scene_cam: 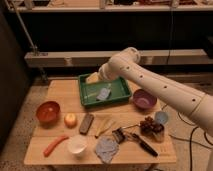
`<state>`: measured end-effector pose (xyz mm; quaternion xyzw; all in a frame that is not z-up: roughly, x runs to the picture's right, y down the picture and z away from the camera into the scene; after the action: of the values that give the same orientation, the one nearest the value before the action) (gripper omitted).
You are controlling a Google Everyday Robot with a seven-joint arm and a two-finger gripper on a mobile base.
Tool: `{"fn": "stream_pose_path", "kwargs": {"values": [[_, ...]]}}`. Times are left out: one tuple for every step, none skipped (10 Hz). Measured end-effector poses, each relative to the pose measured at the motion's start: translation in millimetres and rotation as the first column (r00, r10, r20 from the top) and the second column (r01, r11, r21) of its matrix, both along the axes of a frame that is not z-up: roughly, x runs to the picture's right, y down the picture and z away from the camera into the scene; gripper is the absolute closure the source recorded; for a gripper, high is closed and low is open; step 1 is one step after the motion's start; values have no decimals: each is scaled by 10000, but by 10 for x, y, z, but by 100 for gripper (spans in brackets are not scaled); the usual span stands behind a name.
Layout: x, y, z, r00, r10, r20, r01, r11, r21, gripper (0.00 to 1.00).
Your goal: Place apple in purple bowl
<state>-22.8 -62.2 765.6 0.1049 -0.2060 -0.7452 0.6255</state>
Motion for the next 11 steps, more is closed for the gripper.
{"fn": "stream_pose_path", "kwargs": {"values": [[0,0,0,10000,0,0,0,10000,0,20],[1,-3,-1,10000,6,-2,-6,10000,-16,20],[-1,3,-1,10000,-27,13,27,10000,-53,20],[-24,54,-1,9991,-403,119,406,9989,-245,20],[-133,158,-29,9944,-1022,264,1035,9932,-530,20],[-261,274,-81,9870,-1561,394,1587,9846,-736,20],[-383,453,-192,9741,-2198,527,2239,9702,-921,20],[-475,603,-303,9622,-2634,689,2693,9580,-985,20],[-548,771,-414,9490,-3029,872,3107,9454,-979,20],[-600,901,-495,9380,-3299,1069,3395,9363,-900,20],[-665,1102,-552,9220,-3610,1399,3736,9244,-768,20]]}}
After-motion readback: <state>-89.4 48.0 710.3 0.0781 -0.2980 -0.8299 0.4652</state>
